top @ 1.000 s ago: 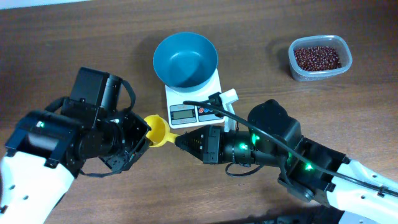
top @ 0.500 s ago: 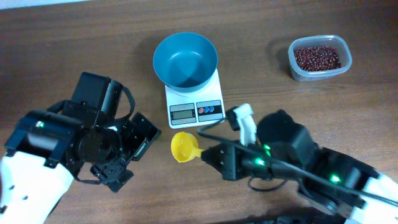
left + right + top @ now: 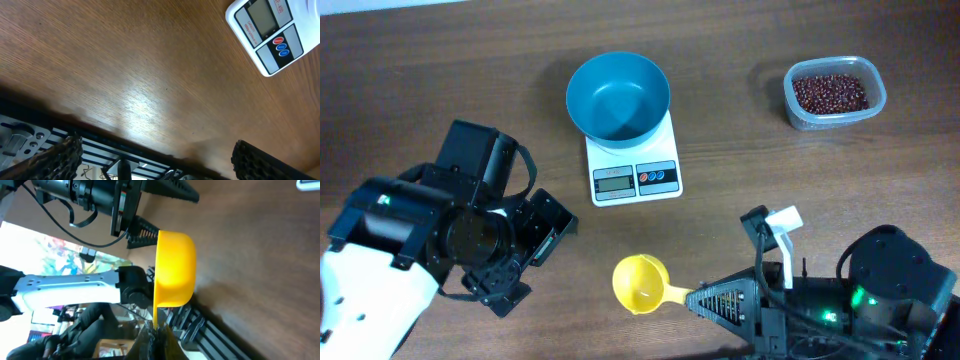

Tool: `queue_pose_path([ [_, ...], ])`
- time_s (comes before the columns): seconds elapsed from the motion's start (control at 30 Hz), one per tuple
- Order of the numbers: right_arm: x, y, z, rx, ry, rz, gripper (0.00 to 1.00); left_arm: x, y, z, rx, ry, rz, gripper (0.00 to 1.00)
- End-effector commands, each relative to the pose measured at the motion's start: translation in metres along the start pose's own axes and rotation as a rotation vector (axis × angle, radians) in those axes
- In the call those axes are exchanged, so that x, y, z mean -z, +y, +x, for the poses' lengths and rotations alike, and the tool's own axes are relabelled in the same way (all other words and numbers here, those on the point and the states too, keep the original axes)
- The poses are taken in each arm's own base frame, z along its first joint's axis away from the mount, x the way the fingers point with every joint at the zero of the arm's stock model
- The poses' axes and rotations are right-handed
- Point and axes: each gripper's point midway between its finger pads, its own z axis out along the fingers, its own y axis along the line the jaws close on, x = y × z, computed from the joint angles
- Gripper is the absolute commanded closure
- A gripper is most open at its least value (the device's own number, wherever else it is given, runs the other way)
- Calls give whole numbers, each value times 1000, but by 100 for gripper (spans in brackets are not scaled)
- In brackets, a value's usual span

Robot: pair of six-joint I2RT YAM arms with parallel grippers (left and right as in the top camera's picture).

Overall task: Scoop item into bowl and weigh 50g on scale
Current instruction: 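Release the left gripper and pull the scoop right with the right gripper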

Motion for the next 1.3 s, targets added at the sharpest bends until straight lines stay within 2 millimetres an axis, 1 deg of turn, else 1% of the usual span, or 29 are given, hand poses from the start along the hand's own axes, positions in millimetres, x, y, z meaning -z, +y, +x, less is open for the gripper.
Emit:
queue_pose_path([
  [0.0, 2, 6, 3, -2, 15, -25, 96, 1, -1, -1, -5, -8, 0, 1],
  [0.2, 2, -2, -10, 9, -59, 27, 96, 1, -1, -1, -6, -9, 0, 1],
  [0.3, 5, 0, -17, 24, -93, 34, 96, 1, -1, -1, -6, -9, 0, 1],
  [0.37, 9, 8, -23, 105, -114, 29, 96, 1, -1, -1, -6, -9, 0, 1],
  [0.4, 13, 6, -28, 122, -140, 61, 96, 1, -1, -1, -6, -9, 0, 1],
  [0.43, 17, -1, -30, 108, -159, 112, 96, 1, -1, -1, -6, -9, 0, 1],
  [0.5, 29, -21, -34, 75, -195, 246, 96, 1, -1, -1, -6, -9, 0, 1],
  [0.53, 46, -31, -38, 58, -235, 354, 96, 1, -1, -1, -6, -9, 0, 1],
  [0.63, 85, -37, -45, 49, -311, 513, 96, 1, -1, -1, -6, -9, 0, 1],
  [0.7, 114, -39, -45, 47, -348, 611, 96, 1, -1, -1, -6, -9, 0, 1],
  [0.8, 140, -42, -44, 48, -380, 698, 96, 1, -1, -1, -6, -9, 0, 1],
  [1.0, 164, -47, -49, 59, -443, 795, 96, 1, -1, -1, -6, -9, 0, 1],
  [1.07, 167, -43, -51, 61, -453, 786, 96, 1, -1, -1, -6, -9, 0, 1],
  [1.2, 176, -46, -43, 58, -429, 818, 96, 1, -1, -1, -6, -8, 0, 1],
  [1.27, 184, -47, -45, 63, -455, 849, 96, 1, -1, -1, -6, -9, 0, 1],
])
